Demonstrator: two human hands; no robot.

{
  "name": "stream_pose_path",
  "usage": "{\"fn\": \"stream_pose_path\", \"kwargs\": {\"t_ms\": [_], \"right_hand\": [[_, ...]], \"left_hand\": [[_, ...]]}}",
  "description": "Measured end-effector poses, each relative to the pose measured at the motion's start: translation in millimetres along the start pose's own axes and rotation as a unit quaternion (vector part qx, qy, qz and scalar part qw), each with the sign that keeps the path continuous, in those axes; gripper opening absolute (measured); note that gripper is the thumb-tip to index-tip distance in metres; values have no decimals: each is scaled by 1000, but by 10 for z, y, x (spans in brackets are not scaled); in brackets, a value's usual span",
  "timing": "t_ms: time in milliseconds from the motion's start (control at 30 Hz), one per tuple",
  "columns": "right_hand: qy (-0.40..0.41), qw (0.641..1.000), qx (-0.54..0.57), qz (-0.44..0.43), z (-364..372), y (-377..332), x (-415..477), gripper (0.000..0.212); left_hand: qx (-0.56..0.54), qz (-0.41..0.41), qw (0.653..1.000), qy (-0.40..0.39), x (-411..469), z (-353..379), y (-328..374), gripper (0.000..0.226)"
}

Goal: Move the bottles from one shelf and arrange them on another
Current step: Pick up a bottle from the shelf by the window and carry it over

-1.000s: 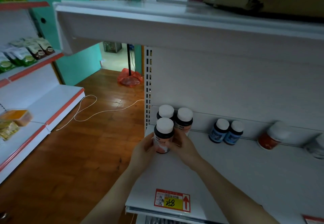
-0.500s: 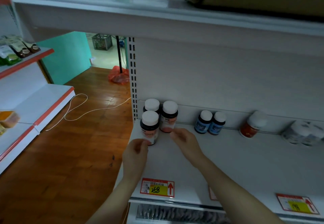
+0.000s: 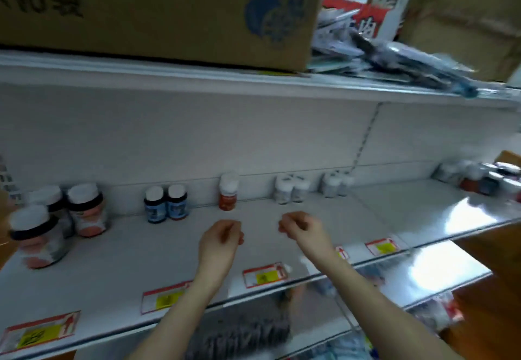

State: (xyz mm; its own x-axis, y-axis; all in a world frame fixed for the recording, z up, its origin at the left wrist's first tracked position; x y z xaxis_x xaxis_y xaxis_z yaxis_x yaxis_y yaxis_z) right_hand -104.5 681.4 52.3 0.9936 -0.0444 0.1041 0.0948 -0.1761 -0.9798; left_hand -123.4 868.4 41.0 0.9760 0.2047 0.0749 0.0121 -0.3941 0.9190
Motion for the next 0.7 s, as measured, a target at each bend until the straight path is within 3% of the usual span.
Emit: {"fn": "stream_pose_path", "kwargs": {"t_ms": [200,400,500,700], "right_hand": [[163,987,10,-2,-2100,96,-585,22],[331,941,70,0,-3646,302,-1225,15],[379,922,83,7,-4268,509,-1417,8],[424,904,56,18,-5539,799,-1221,16]], "left_hand": [[-68,72,984,-151,-403,1833,881,31],[-62,147,944,-289,-883,3318,1600,23],[-58,177,926,-329,-1065,4001,1897,16],[-35,213,905,-366,-1151,5352,2391,18]]}}
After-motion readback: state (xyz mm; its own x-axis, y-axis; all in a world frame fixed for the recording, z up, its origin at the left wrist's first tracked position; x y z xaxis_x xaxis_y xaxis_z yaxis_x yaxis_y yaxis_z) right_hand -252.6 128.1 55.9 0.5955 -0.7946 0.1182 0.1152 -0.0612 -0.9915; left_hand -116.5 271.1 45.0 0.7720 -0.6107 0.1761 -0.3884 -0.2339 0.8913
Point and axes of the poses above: each hand's wrist, its own x-axis towards the middle knuckle, its own z-axis out of the palm, y = z × x, the point moved 4 cm from there along x, towards the middle knuckle, and after that the axes turned 15 degrees about x, right-handed, at the moved point
